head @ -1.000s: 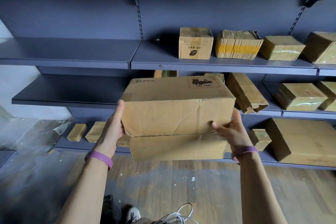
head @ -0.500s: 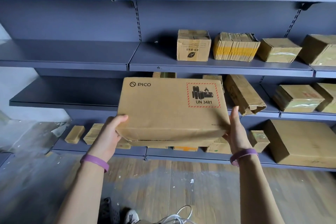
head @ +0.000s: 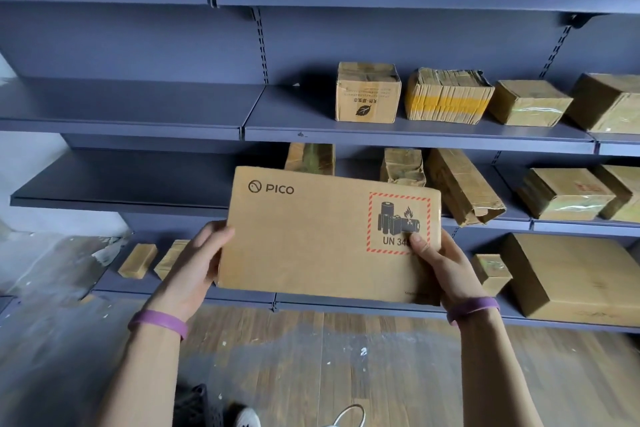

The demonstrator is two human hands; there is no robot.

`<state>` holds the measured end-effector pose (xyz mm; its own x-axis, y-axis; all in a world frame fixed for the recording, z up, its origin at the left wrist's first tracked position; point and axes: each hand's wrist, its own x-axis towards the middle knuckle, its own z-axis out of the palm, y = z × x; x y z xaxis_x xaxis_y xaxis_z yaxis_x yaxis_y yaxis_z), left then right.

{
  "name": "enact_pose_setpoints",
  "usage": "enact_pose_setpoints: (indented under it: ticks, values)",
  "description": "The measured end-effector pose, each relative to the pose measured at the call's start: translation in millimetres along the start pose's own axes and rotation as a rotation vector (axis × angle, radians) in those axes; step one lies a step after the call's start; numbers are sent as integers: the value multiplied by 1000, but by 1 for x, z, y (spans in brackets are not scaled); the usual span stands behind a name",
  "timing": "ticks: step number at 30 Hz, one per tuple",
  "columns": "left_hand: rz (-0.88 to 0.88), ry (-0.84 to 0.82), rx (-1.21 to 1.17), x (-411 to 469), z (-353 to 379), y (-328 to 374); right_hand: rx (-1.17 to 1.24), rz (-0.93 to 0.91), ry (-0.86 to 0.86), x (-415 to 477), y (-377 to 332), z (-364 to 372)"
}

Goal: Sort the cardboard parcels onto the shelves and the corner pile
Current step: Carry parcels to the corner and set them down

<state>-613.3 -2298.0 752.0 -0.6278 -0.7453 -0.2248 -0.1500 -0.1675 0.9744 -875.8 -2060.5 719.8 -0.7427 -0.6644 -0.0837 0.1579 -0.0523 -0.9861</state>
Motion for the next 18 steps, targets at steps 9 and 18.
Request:
enact_pose_setpoints:
  ticks: [9, 18]
  values:
    - [-166, 160, 32, 14, 13, 14, -58, -77, -103, 2, 14, -11]
    - [-125, 97, -71, 9, 1, 3, 23, -135, -87, 3, -1, 1]
